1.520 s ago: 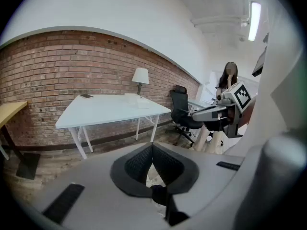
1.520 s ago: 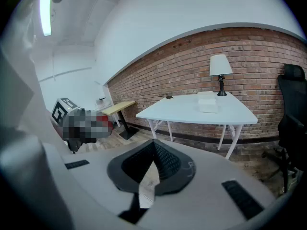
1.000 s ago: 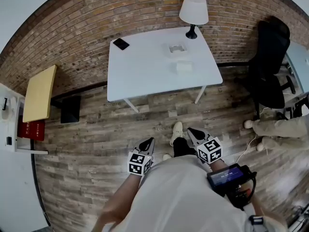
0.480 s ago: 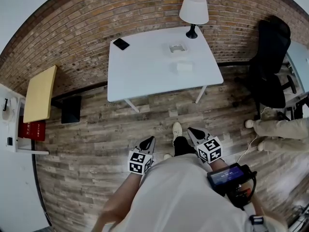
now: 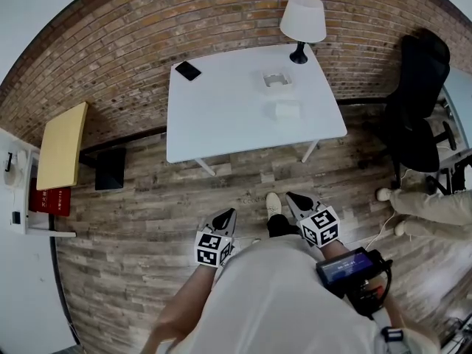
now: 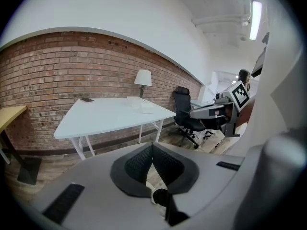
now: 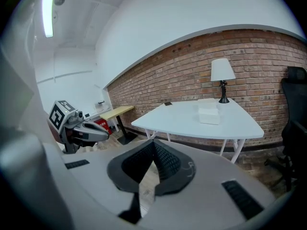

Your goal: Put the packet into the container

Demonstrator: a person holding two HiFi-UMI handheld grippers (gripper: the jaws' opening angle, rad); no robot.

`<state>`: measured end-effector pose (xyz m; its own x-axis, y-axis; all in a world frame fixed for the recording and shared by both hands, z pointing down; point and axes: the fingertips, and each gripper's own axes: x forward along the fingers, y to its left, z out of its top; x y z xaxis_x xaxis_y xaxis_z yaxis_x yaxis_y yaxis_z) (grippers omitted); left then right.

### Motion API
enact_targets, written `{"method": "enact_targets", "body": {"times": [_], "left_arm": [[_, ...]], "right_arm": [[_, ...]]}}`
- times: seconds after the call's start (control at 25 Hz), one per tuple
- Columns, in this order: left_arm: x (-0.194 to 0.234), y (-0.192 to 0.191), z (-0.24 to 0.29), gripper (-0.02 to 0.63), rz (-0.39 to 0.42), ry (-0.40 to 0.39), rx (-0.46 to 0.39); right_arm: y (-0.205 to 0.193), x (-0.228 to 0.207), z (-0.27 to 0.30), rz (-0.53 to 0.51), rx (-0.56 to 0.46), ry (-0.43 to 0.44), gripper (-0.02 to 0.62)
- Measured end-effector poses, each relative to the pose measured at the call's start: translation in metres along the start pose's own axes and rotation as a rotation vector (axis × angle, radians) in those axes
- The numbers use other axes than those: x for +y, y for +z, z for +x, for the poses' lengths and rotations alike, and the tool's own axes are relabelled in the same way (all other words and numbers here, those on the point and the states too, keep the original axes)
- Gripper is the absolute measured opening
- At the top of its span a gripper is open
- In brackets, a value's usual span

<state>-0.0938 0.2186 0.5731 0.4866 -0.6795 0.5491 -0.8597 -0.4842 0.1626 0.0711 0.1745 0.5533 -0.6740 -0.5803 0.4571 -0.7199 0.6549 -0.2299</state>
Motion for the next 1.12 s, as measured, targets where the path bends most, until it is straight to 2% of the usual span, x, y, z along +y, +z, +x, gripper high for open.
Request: {"method": "enact_targets", "body": {"times": [0.32,0.64,1.12], "left_arm": [[0.027,0.030,0.029,0.011,-0.007,-0.006,0.000],[0.047,0.046,0.056,0.011,-0.003,-0.018,0.034],[0.082,0.088,0.095,0.011,-0.003,0.001,0.050]], "right_arm": [[0.021,-0.027,0.030,-0.010,0.023,-0.006,0.008],[0.037,-0.053,0.063,-0.038,0.052,0.006,0.008],[0.071,-0.100,0.109,-0.058,0.080,0.019,0.008]]}}
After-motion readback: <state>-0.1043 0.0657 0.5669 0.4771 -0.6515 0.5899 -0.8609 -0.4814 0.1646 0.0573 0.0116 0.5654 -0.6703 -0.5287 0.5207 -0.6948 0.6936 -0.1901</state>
